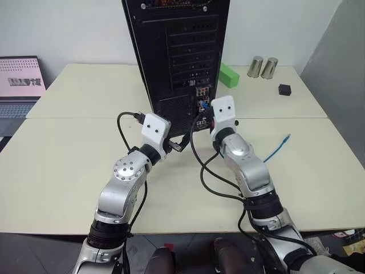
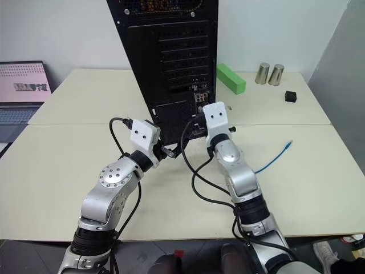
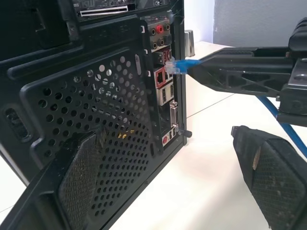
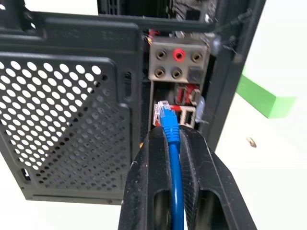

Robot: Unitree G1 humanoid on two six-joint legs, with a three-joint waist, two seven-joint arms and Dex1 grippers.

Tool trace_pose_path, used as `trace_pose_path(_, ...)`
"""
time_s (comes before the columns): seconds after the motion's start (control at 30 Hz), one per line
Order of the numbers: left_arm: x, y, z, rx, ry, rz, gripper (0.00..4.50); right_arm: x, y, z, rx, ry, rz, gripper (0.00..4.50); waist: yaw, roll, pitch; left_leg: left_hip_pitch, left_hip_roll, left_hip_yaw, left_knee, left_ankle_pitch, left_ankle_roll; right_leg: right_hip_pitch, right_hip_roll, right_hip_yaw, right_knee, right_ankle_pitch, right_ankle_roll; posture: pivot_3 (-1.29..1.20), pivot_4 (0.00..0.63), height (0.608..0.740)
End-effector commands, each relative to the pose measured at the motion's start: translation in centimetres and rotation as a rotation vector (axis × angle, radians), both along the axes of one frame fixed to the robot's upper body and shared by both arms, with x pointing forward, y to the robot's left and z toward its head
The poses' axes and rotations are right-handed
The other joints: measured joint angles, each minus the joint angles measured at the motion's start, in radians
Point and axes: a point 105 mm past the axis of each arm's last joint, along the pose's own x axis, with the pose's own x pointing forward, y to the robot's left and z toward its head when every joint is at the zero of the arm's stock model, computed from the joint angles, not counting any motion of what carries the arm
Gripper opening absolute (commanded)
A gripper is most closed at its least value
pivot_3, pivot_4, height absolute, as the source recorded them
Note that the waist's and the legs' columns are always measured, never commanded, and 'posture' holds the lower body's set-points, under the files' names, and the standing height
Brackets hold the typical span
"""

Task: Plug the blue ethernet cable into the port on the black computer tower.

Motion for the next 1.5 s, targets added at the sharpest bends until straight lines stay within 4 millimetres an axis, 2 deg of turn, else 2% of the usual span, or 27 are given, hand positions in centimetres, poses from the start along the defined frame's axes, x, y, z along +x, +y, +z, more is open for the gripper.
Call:
trace_pose_path(0.03, -0.5, -0.5, 1.4, -0.003, -0.056, -0.016, 4.45, -0.5, -0.2, 1.3, 0.032, -0.043, -0.012, 0.00, 0.000, 0.000, 0.000, 0.000, 0.000, 0.000, 0.000, 0.000, 0.000, 0.000, 0.000, 0.000, 0.000, 0.000, 0.000, 0.00, 0.150, 0.740)
trace_pose_path(0.4, -0.4, -0.5, 1.6, -0.011, -0.065, -0.010, 4.45, -0.2, 1.0, 0.9, 0.054, -0.019, 0.020, 0.00, 0.000, 0.000, 0.000, -0.002, 0.000, 0.000, 0.000, 0.000, 0.000, -0.002, 0.000, 0.000, 0.000, 0.000, 0.000, 0.00, 0.150, 0.740)
trace_pose_path(0.67, -0.4, -0.3, 1.5, -0.006, -0.065, -0.002, 4.45, 0.6, 0.7, 1.1, 0.064, -0.020, 0.003, 0.00, 0.000, 0.000, 0.000, -0.007, 0.000, 0.000, 0.000, 0.000, 0.000, -0.006, 0.000, -0.001, 0.000, 0.003, -0.005, 0.00, 0.150, 0.740)
trace_pose_path(1.13, -0.3, -0.2, 1.3, 0.000, -0.065, 0.000, 4.45, 1.0, 0.7, 1.9, 0.077, -0.044, 0.001, 0.00, 0.000, 0.000, 0.000, -0.007, 0.000, -0.001, 0.000, 0.000, 0.000, -0.006, 0.000, -0.001, 0.000, 0.003, -0.005, 0.00, 0.150, 0.740)
trace_pose_path(1.5, -0.3, -0.2, 1.4, 0.000, -0.067, 0.002, 4.45, 1.1, 1.0, 1.4, 0.065, -0.028, 0.009, 0.00, 0.000, 0.000, 0.000, -0.007, 0.000, -0.001, 0.001, 0.000, 0.000, -0.006, 0.000, -0.001, 0.000, 0.003, -0.005, 0.00, 0.150, 0.740)
